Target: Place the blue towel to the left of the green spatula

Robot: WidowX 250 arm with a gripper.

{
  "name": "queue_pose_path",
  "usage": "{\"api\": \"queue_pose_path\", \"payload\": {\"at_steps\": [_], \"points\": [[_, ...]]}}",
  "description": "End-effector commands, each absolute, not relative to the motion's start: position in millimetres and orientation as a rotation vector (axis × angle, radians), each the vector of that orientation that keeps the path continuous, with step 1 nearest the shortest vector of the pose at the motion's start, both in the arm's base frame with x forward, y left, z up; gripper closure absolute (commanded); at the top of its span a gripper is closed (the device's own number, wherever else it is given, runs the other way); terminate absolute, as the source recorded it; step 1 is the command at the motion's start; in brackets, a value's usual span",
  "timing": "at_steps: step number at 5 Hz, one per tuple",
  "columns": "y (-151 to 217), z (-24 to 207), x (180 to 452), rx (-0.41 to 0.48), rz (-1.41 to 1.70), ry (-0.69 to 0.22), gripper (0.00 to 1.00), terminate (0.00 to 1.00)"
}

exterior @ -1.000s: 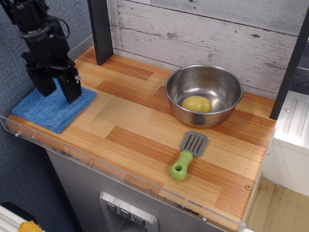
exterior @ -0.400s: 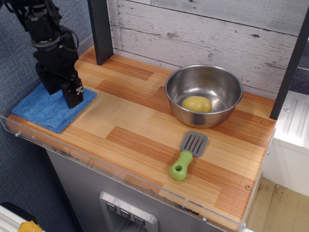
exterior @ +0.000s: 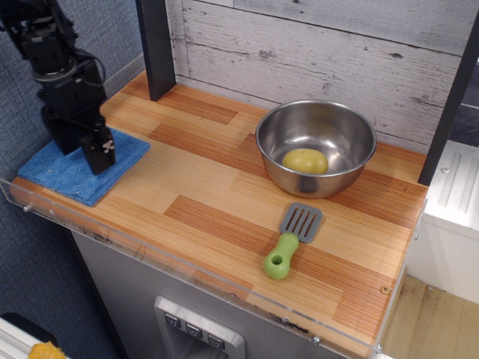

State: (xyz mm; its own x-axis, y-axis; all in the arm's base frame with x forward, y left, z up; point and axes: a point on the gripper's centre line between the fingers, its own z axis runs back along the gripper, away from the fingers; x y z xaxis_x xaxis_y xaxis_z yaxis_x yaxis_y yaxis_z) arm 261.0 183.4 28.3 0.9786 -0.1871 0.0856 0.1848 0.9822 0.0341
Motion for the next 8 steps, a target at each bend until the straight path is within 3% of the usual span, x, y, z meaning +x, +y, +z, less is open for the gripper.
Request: {"api": "queue_pose_path", "payload": {"at_steps": [1, 4, 6, 8], "points": [[199.3, 39.0, 257.4, 0.036, -0.159, -0.116, 0.0, 0.0], [165.6, -14.3, 253.7, -0.027, -0.235, -0.052, 0.0, 0.0], [114.3, -9.0, 236.7, -0.092, -0.281, -0.056, 0.0, 0.0], [33.4, -11.3, 250.8, -0.181, -0.406, -0.106, 0.0, 0.0]]}}
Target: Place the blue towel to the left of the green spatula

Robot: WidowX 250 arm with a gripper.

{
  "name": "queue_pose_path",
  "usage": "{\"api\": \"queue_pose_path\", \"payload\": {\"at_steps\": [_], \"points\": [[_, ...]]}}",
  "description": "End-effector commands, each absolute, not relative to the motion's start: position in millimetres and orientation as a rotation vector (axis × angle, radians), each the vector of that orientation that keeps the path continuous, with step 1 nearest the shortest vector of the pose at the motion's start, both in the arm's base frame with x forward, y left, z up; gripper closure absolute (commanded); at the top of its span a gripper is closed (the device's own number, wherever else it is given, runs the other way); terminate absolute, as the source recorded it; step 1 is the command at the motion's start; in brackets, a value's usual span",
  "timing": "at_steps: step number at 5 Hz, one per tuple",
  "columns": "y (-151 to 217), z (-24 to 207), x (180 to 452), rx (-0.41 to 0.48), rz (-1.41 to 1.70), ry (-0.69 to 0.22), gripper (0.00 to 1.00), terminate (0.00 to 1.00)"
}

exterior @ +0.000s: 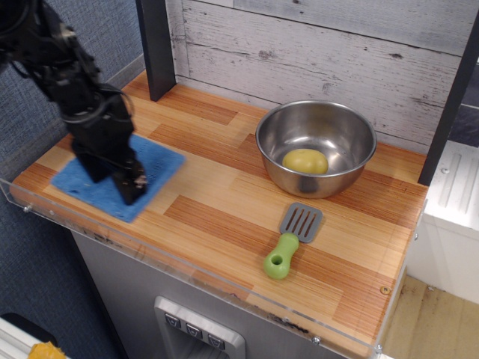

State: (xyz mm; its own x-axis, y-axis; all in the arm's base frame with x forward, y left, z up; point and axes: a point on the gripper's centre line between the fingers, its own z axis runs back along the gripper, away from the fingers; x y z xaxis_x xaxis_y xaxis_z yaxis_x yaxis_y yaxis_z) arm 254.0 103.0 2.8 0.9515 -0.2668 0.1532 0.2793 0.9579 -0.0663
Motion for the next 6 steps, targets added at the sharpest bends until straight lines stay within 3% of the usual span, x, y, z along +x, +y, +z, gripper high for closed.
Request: {"api": "queue_pose_path", "payload": {"at_steps": [1, 2, 3, 6], "points": [[-4.4, -14.4, 261.6, -0.209, -0.479, -0.117, 0.0, 0.0], [-43.9, -14.7, 263.6, -0.217, -0.568, -0.106, 0.0, 0.0], [-49.9, -0.9, 242.0, -0.153, -0.552, -0.08, 0.0, 0.0], [13.4, 18.7, 205.7, -0.069, -0.347, -0.093, 0.0, 0.0]]}}
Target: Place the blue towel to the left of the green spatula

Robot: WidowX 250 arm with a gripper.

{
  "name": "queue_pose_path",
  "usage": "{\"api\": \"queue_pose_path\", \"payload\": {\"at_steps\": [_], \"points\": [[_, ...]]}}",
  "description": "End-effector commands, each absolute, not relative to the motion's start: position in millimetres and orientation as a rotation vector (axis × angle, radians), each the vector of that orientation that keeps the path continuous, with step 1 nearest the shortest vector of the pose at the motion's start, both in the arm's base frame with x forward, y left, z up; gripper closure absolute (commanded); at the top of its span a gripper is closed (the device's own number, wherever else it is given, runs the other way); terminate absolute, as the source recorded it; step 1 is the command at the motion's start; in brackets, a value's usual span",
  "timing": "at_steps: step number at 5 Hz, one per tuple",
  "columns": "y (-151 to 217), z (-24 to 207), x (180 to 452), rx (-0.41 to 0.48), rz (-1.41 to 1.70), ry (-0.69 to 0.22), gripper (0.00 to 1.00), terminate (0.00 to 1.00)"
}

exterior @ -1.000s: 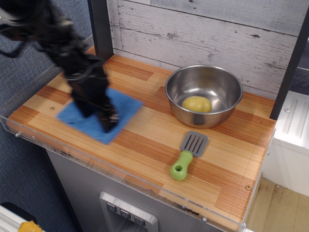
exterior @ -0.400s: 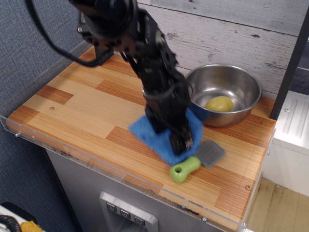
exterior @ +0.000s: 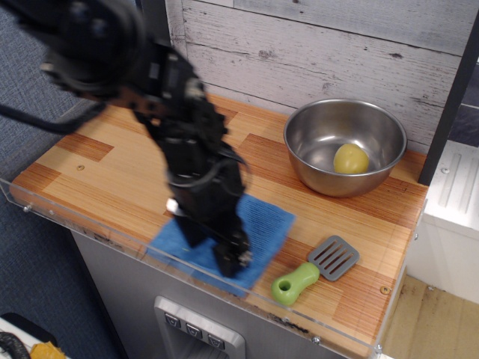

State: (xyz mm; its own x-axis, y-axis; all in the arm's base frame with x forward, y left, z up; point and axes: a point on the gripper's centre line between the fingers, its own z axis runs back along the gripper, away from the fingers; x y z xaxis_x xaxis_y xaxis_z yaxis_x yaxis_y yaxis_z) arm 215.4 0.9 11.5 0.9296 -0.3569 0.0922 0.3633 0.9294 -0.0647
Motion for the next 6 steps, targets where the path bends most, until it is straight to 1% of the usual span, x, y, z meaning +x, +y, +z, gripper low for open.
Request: {"api": "queue_pose_path", "payload": {"at_steps": [1, 2, 3, 4, 5, 6], "points": [[13.4, 36.0, 229.9, -0.097, -0.349, -0.187, 0.0, 0.0], [-0.7, 63.5, 268.7, -0.129, -0.414, -0.288, 0.0, 0.0], [-9.8, 84.8, 279.4, -0.139, -0.445, -0.343, 0.0, 0.0], [-11.2, 101.9, 277.7, -0.119, -0.442, -0.348, 0.0, 0.0], [-10.2, 122.3, 263.8, -0.049, -0.366, -0.246, 0.0, 0.0], [-6.2, 133.2, 241.9, 0.001, -0.246, -0.168, 0.0, 0.0]]}}
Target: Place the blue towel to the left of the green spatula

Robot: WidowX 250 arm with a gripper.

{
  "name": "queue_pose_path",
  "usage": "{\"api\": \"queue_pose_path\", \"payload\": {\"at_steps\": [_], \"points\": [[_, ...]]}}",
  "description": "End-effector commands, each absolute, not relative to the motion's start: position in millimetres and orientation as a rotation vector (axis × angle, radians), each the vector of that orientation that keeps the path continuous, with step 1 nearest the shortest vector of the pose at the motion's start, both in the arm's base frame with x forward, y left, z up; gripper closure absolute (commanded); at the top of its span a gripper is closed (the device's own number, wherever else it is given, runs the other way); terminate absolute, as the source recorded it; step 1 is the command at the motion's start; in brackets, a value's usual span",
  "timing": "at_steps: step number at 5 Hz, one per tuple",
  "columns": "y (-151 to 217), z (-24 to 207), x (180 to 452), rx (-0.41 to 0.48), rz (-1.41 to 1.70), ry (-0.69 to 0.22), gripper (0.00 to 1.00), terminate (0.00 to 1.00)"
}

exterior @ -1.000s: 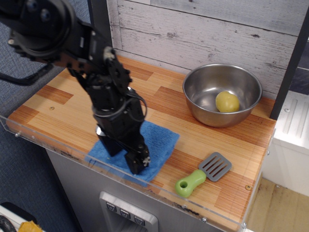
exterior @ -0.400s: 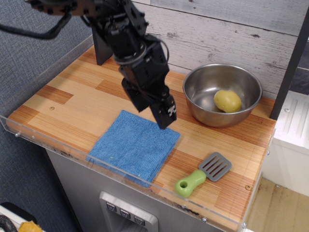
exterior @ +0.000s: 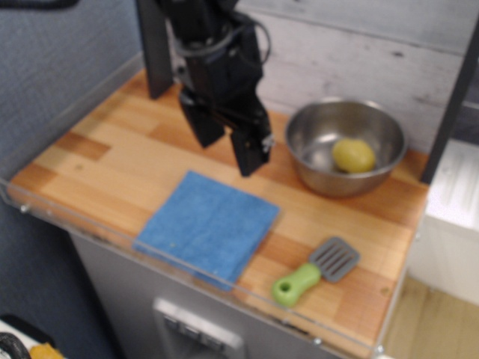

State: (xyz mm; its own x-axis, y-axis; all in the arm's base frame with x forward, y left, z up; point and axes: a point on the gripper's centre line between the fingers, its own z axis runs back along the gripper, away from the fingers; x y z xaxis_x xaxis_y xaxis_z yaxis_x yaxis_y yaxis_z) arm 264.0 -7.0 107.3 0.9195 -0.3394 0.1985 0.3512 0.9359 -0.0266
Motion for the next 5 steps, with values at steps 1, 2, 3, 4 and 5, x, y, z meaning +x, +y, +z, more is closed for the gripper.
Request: {"api": "queue_pose_path", "payload": {"at_steps": [1, 2, 3, 4, 5], "points": [[-2.2, 137.3, 233.2, 0.022, -0.161, -0.147, 0.0, 0.0], [-1.7, 133.8, 234.3, 0.027, -0.142, -0.15, 0.0, 0.0], [-1.7, 133.8, 234.3, 0.027, -0.142, -0.15, 0.0, 0.0], [-1.7, 133.8, 234.3, 0.027, -0.142, -0.15, 0.0, 0.0], [-1.7, 133.8, 234.3, 0.027, -0.142, -0.15, 0.0, 1.0]]}}
